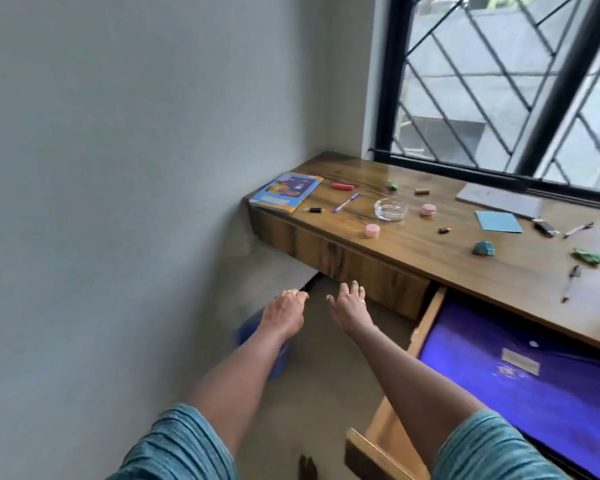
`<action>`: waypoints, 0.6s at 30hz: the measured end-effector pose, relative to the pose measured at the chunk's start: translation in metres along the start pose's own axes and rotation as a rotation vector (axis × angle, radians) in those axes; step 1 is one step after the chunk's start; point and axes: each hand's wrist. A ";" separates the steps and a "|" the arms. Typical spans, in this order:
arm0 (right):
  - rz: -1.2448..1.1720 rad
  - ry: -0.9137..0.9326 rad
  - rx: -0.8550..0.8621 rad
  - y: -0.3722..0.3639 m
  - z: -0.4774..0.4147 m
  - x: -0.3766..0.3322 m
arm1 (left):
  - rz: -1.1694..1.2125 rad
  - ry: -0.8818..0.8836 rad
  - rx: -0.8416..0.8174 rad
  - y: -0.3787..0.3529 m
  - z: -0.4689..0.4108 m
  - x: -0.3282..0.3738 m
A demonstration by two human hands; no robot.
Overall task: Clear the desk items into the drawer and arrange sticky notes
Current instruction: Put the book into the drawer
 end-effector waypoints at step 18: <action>0.017 0.161 0.069 -0.049 -0.304 -0.134 | 0.256 0.482 -0.122 0.048 -0.261 -0.192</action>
Point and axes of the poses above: each hand's wrist, its own z-axis away from the middle knuckle, its own y-axis out of the back of the hand, x = y × z, and after that the axes turned 6 degrees about y, right-handed
